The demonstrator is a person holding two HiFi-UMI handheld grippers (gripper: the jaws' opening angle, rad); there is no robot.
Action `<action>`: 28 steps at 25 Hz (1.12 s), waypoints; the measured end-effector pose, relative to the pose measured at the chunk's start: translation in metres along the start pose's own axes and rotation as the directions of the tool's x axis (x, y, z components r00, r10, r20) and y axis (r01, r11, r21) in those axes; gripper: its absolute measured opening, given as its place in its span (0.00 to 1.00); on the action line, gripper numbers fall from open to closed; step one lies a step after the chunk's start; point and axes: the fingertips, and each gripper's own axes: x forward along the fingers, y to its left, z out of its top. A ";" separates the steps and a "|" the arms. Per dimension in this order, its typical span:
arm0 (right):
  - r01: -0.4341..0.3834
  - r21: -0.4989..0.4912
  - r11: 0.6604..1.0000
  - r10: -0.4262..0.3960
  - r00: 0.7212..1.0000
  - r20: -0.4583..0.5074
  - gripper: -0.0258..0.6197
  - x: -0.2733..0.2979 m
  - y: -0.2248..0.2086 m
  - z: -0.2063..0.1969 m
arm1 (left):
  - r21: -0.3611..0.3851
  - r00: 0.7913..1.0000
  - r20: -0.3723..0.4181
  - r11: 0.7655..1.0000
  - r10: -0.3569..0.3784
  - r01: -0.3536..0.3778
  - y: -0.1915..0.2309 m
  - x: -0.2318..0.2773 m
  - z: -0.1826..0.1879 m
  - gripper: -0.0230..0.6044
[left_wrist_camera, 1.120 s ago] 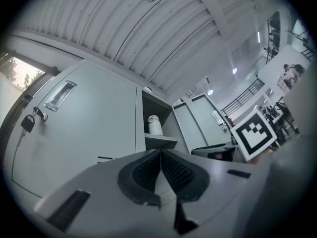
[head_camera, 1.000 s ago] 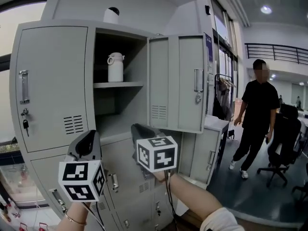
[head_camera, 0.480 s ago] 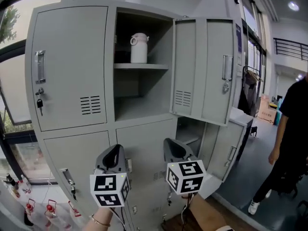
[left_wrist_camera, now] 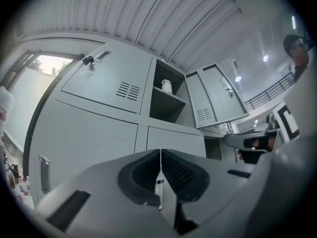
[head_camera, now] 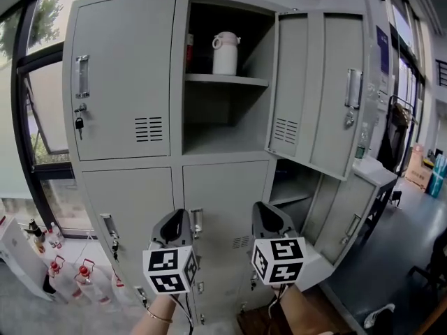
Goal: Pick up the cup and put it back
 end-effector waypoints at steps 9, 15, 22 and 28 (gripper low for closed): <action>0.000 0.004 1.000 0.000 1.000 -0.029 0.03 -0.007 0.002 -0.012 | 0.000 1.000 0.020 1.000 0.019 -0.019 0.002 -0.007 0.008 0.05; 0.024 -0.003 1.000 -0.024 0.999 -0.043 0.03 -0.011 -0.003 -0.016 | -0.026 1.000 0.009 1.000 -0.013 0.014 -0.005 0.000 0.001 0.05; 0.036 -0.003 0.999 -0.036 0.998 -0.047 0.03 -0.011 -0.007 -0.016 | -0.023 0.999 0.009 0.999 -0.044 0.044 -0.010 0.007 0.003 0.05; 0.041 -0.005 0.999 -0.041 0.998 -0.056 0.03 -0.010 -0.009 -0.018 | -0.017 0.998 0.008 0.998 -0.058 0.058 -0.012 0.011 0.004 0.05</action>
